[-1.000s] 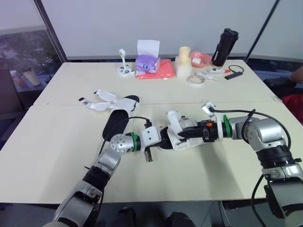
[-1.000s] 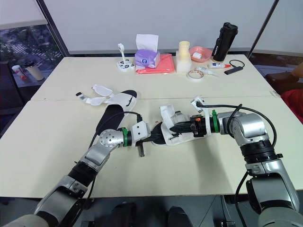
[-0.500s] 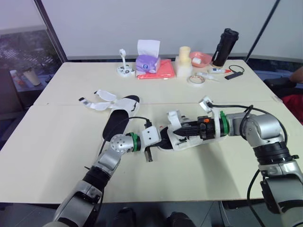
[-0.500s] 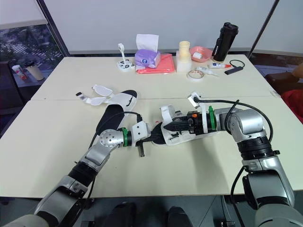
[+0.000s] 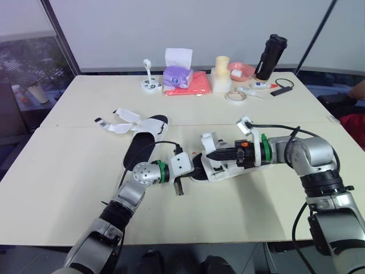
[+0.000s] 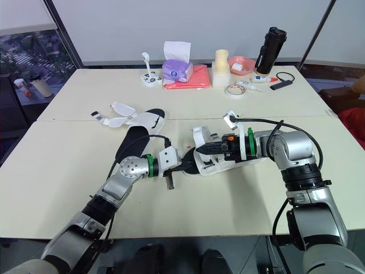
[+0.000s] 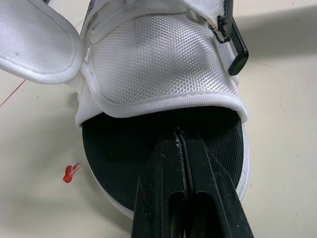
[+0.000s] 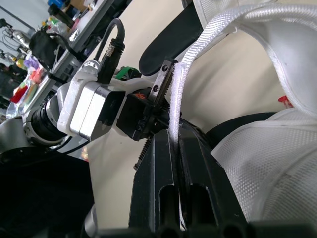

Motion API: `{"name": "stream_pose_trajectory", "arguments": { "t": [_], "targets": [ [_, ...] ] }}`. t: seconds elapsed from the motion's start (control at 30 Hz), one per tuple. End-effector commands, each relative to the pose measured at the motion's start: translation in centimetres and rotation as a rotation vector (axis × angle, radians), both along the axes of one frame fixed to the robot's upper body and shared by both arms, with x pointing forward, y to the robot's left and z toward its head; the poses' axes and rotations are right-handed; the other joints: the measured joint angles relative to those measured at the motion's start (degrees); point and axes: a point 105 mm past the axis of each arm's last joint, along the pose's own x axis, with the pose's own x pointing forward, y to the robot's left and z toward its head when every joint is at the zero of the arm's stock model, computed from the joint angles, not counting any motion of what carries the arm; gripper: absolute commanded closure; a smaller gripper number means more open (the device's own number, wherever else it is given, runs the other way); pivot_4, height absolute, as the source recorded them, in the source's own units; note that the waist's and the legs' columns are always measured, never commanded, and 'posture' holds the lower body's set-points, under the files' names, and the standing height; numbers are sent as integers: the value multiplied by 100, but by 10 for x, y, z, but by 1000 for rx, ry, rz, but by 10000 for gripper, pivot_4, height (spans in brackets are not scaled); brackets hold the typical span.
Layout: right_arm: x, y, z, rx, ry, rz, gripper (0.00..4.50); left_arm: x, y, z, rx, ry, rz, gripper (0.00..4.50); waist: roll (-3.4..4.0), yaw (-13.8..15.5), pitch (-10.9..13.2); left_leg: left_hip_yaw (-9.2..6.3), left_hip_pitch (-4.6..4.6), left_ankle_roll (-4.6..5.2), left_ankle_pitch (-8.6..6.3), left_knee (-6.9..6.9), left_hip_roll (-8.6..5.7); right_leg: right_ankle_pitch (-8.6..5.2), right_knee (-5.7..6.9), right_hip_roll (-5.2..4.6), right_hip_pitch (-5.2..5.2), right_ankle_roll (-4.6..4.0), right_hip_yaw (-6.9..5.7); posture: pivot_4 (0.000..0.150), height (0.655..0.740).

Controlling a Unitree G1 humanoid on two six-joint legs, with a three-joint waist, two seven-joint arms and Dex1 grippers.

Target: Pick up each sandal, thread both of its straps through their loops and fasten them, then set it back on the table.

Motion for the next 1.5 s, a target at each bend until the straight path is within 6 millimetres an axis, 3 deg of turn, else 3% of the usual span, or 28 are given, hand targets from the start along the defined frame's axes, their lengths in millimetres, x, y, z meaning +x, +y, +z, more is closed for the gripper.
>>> {"name": "stream_pose_trajectory", "arguments": {
  "t": [0.03,0.33,0.7,0.97,1.23,1.4,1.5],
  "targets": [
    [-1,0,2,7,-30,7,44367,1,7,-17,46,41,31,45000,0,-1,0,0,0,0,0,0,0,0,0,0,0,0,0,1500,7400],
    [4,-6,-26,-133,-118,-1,44367,1,8,-17,41,41,35,45000,0,-5,-1,0,2,0,0,0,0,0,0,1,2,0,0,1500,7400],
    [-1,-14,-36,-303,-265,124,44367,1,9,-18,39,46,40,45000,0,-2,-1,-1,3,0,0,-2,-1,0,-5,1,3,0,-1,1500,7400],
    [-11,-1,-28,-272,-404,223,44367,1,9,-19,33,49,46,45000,-1,2,-1,-1,3,0,0,-4,0,0,-8,0,5,0,-1,1500,7400],
    [-15,7,2,-102,-558,173,44367,1,12,-19,31,54,55,45000,-1,-4,-1,-1,4,0,0,-3,1,0,-8,1,5,0,-1,1500,7400],
    [-33,4,1,-91,-583,185,44367,1,15,-20,34,61,58,45000,-1,-7,0,0,4,0,0,-4,2,0,-8,2,5,0,0,1500,7400],
    [-41,-2,-14,-156,-559,210,44367,2,13,-20,34,65,53,45000,-2,-5,0,0,4,0,0,-3,1,0,-8,3,5,0,0,1500,7400]
  ]
}}
